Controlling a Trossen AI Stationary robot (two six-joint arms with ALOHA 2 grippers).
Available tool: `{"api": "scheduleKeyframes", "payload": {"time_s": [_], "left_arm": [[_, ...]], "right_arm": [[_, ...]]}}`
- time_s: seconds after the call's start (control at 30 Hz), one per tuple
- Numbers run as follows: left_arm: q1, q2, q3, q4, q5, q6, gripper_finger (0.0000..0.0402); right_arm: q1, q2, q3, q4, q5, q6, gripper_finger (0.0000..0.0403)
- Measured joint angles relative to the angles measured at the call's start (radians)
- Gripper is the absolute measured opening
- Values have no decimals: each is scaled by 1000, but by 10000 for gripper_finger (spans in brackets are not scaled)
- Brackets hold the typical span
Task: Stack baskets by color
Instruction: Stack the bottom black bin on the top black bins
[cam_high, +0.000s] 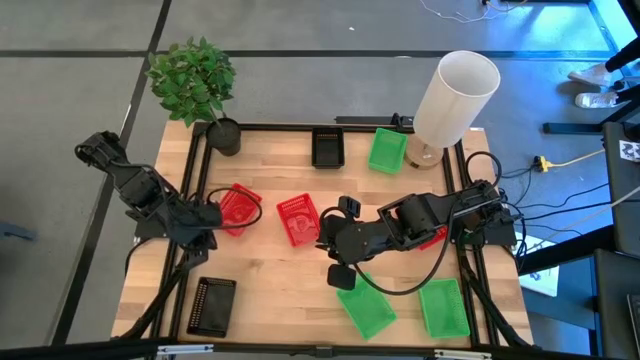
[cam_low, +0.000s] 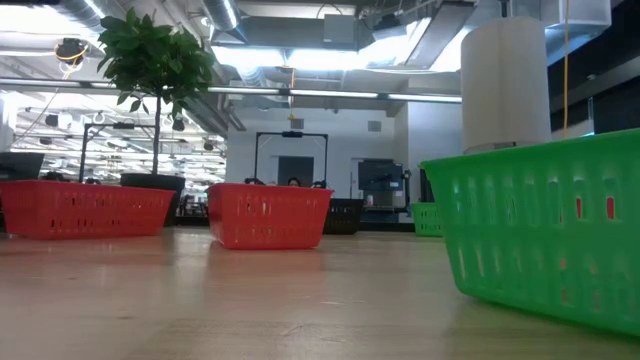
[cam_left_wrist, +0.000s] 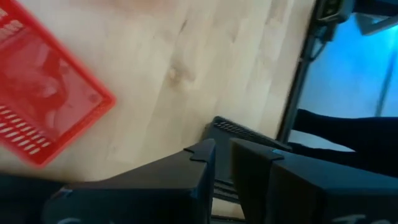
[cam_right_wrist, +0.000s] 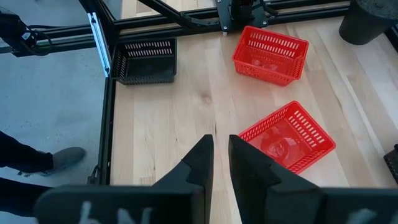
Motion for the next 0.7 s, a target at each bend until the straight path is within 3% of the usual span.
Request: {"api": "scheduleKeyframes", "payload": {"time_s": [0.3, 0.7], "left_arm": [[0, 0, 0, -13, 36, -57, 58], [-5, 18, -1, -16, 18, -23, 187]], "right_arm": [[0, 0, 0, 0, 0, -1, 51], [0, 0, 0, 0, 0, -1, 51]]}}
